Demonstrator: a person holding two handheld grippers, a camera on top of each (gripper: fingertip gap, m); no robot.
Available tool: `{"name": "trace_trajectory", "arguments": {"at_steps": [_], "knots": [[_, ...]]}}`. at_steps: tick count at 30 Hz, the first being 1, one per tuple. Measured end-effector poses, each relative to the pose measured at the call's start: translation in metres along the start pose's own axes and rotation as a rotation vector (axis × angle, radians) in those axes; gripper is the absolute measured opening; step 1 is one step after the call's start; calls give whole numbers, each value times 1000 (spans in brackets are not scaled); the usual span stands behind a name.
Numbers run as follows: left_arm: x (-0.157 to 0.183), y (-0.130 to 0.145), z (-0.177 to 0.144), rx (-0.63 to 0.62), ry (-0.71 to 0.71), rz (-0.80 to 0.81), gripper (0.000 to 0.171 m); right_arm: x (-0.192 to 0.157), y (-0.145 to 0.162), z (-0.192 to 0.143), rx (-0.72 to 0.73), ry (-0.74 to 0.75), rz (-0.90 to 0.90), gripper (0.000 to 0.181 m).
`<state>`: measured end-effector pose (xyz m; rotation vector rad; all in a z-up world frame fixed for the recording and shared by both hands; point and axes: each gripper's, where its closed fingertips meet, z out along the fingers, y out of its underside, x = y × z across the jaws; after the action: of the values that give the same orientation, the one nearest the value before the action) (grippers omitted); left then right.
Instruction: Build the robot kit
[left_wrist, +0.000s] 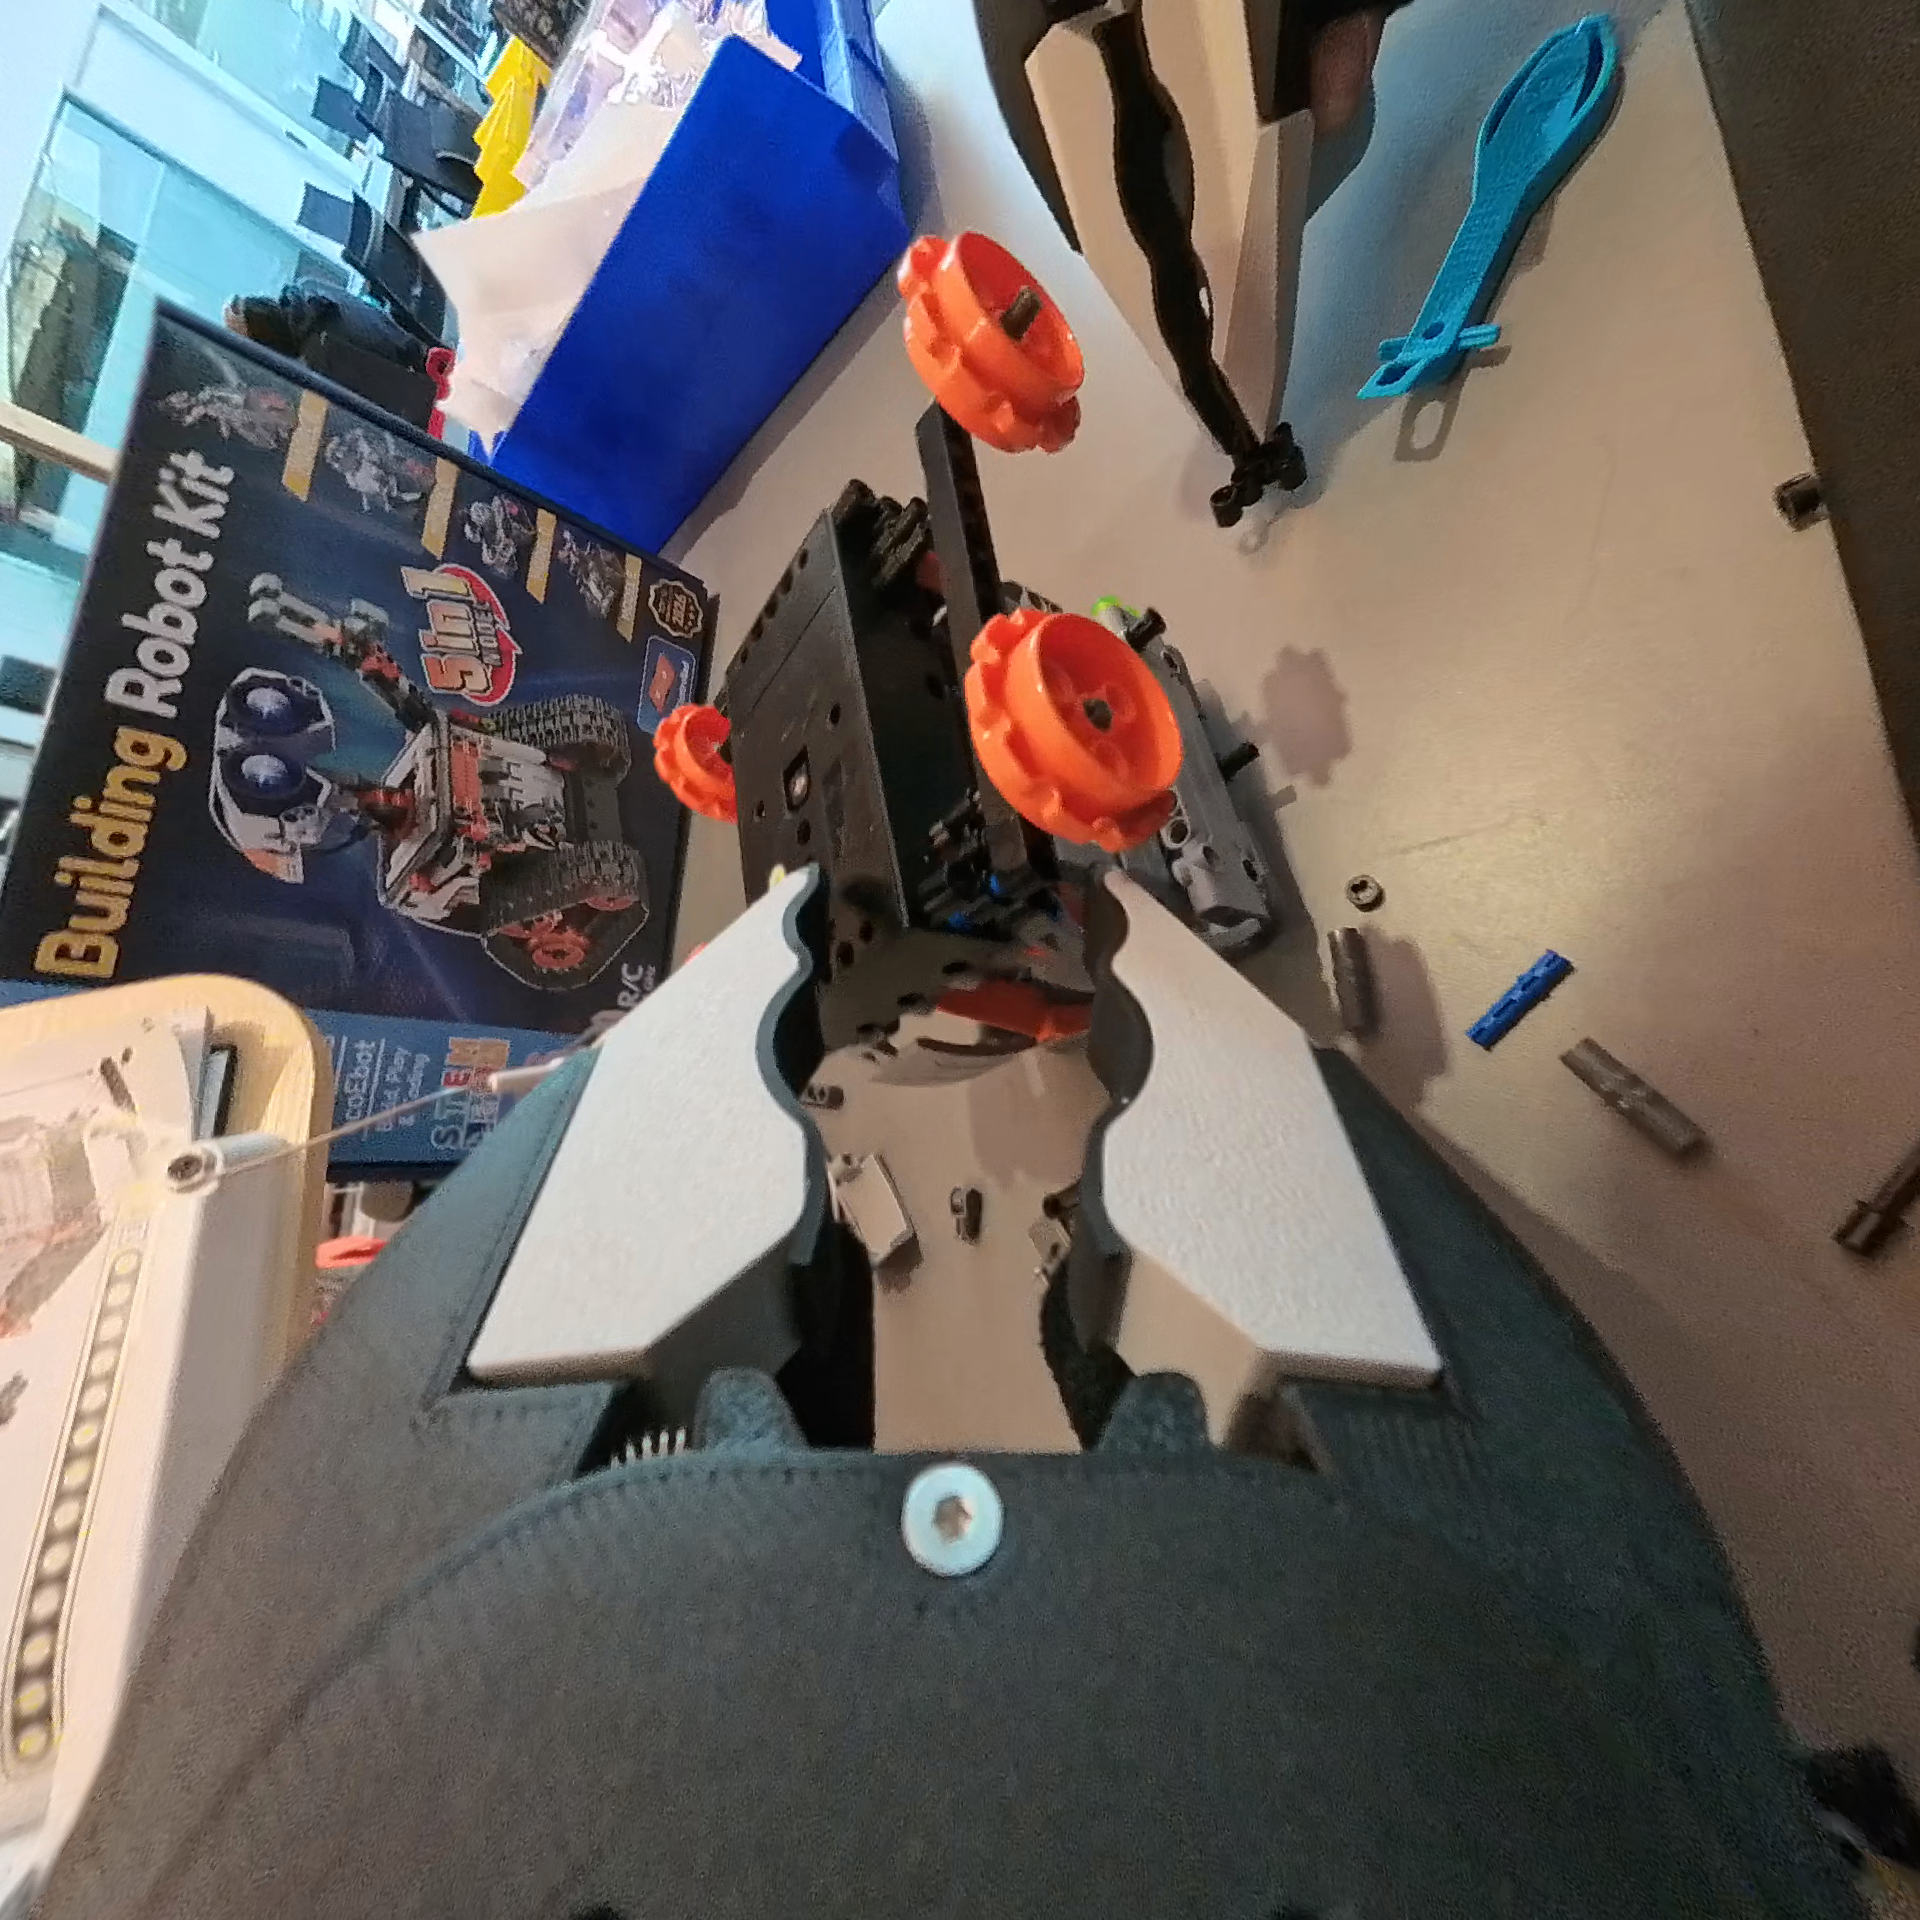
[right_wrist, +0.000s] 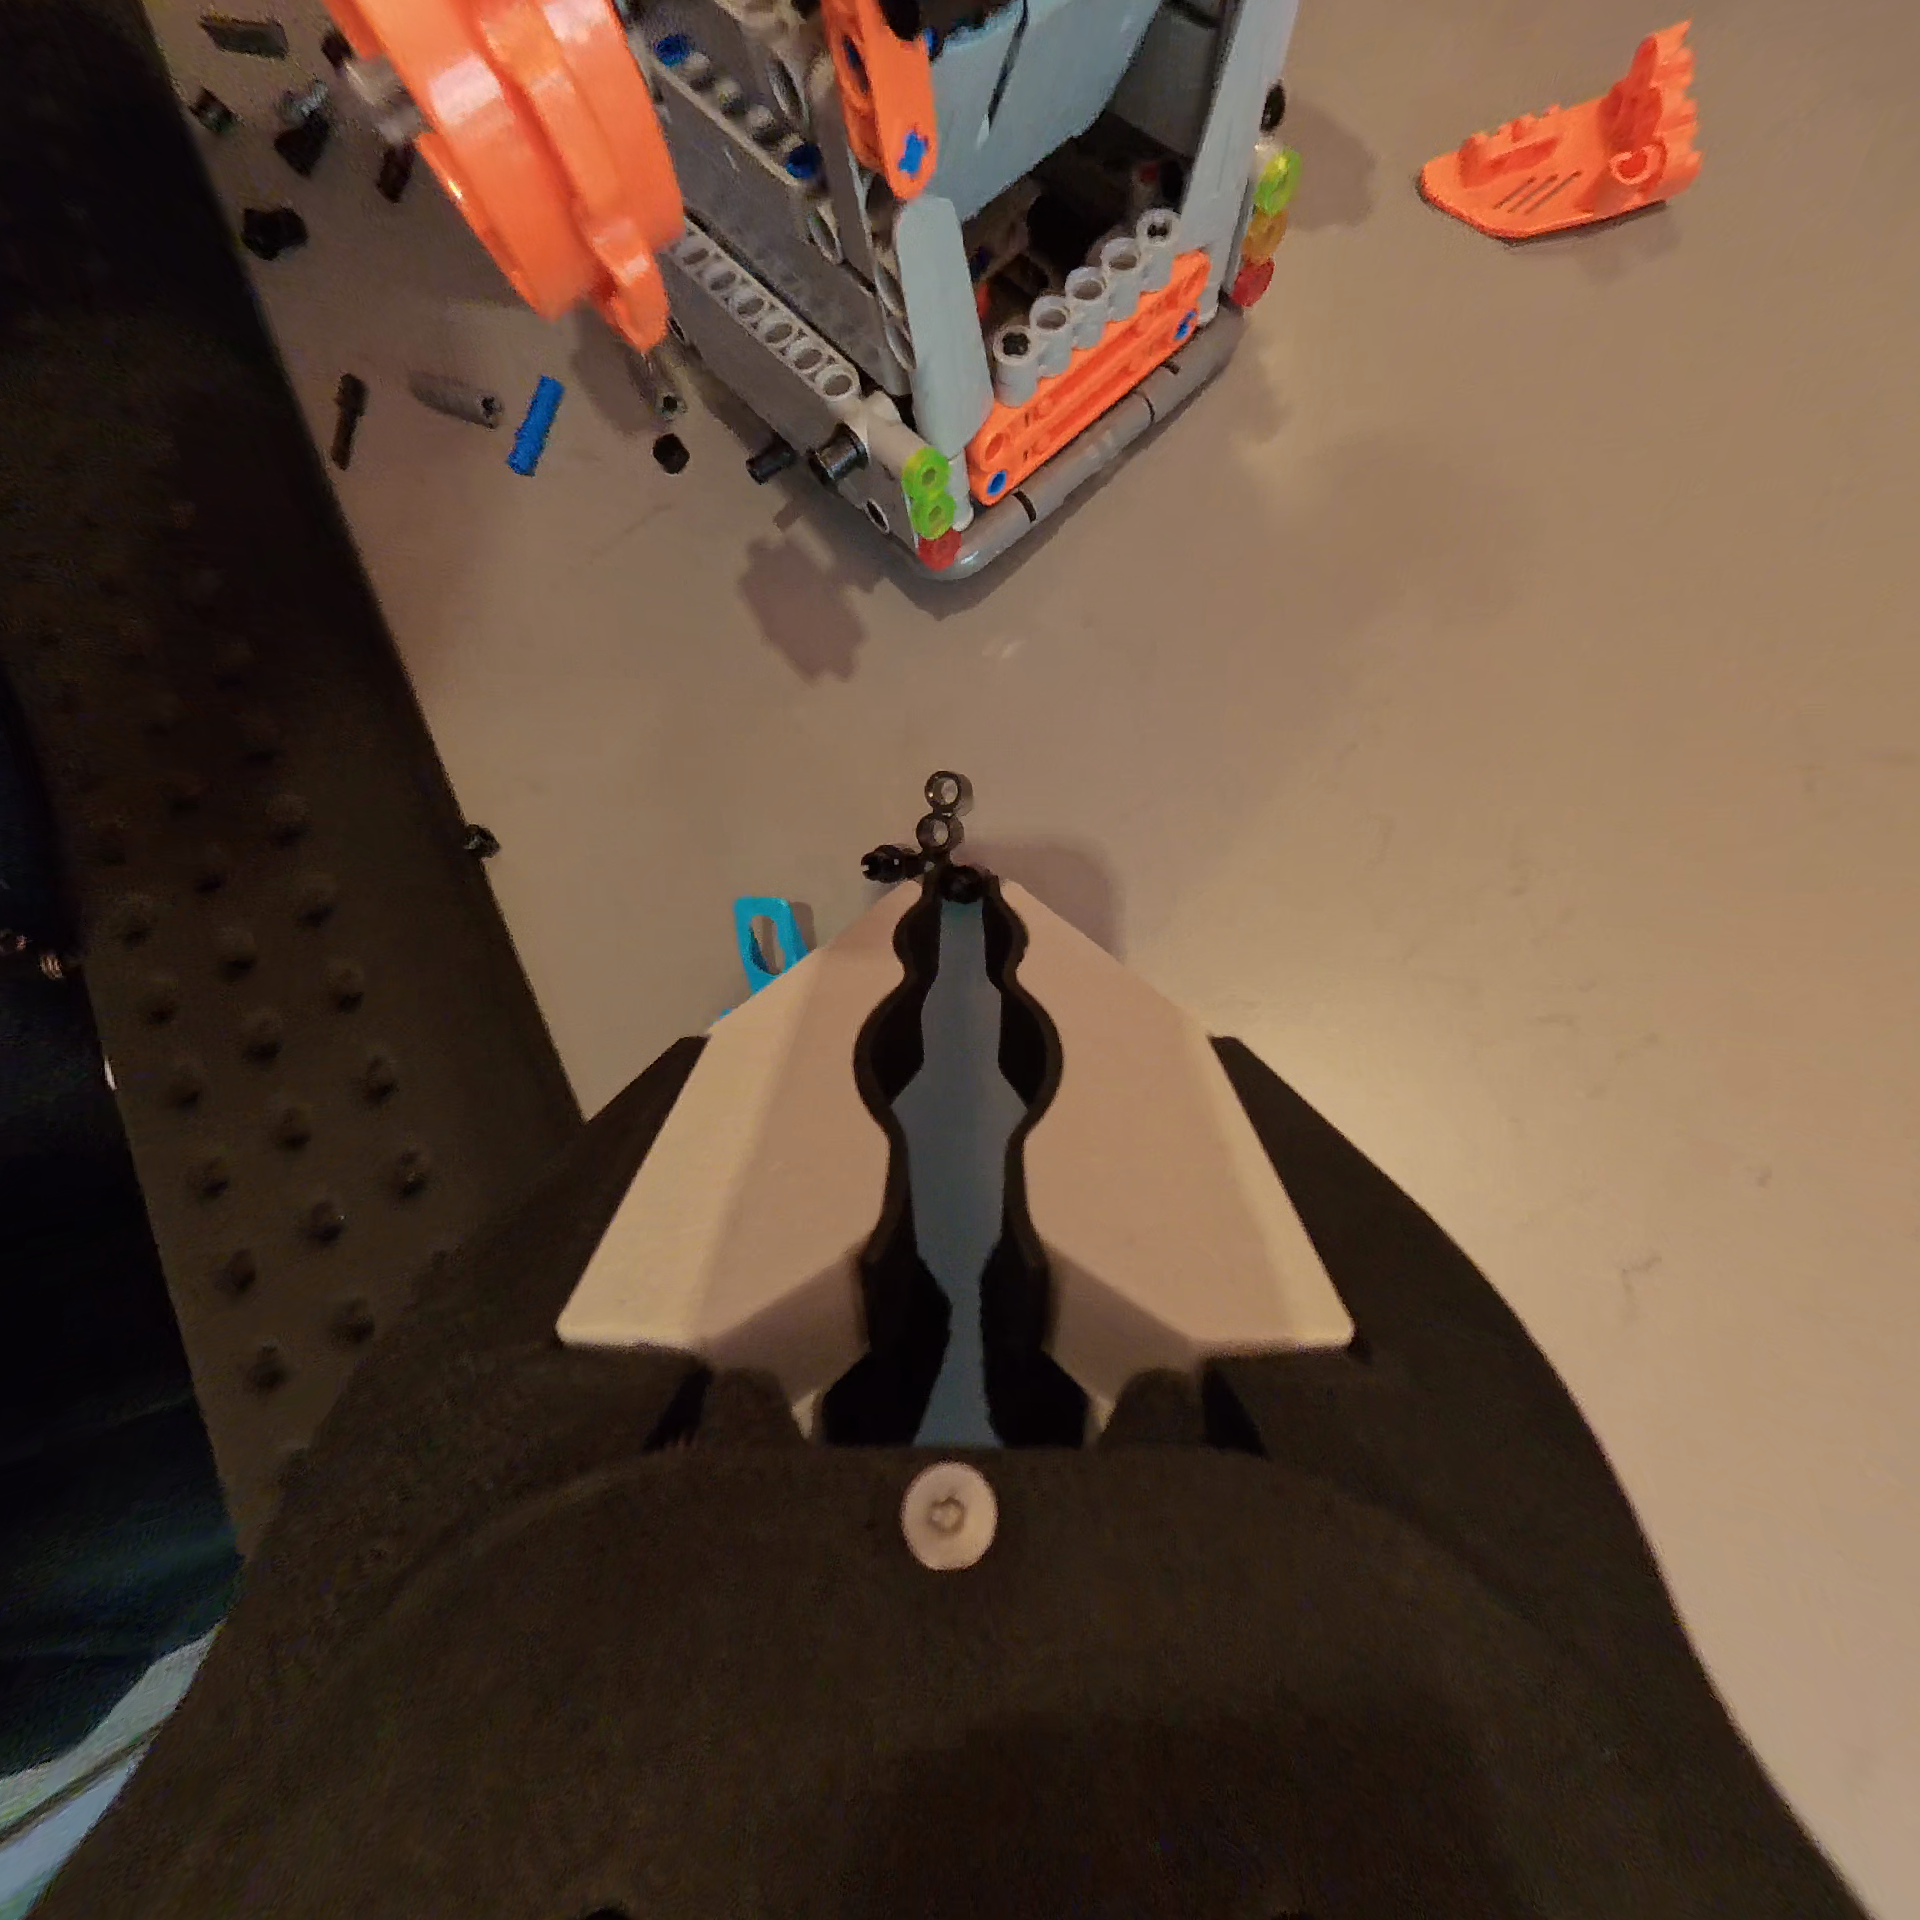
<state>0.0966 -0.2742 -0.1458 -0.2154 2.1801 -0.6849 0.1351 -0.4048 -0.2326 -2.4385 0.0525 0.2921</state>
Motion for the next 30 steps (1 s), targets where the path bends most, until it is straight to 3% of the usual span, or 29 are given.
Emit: {"name": "trace_trajectory", "arguments": {"at_steps": [5, 10, 16, 21, 25, 30], "knots": [[2, 7, -16, -27, 6, -72, 50, -8, -8, -10, 78, -7, 15, 5], [0, 11, -37, -27, -14, -176, 48, -18, -22, -41, 177, 36, 20, 5], [-6, -50, -58, 179, -6, -448, 38, -51, -73, -99, 399, 109, -54, 4], [-9, -99, -50, 347, 59, -668, 29, -89, -121, -95, 545, 126, -138, 4], [-15, -113, -48, 450, 108, -832, 25, -100, -140, -85, 590, 192, -204, 4], [-9, -112, -48, 495, 176, -978, 28, -106, -150, -80, 596, 296, -276, 4]]}}
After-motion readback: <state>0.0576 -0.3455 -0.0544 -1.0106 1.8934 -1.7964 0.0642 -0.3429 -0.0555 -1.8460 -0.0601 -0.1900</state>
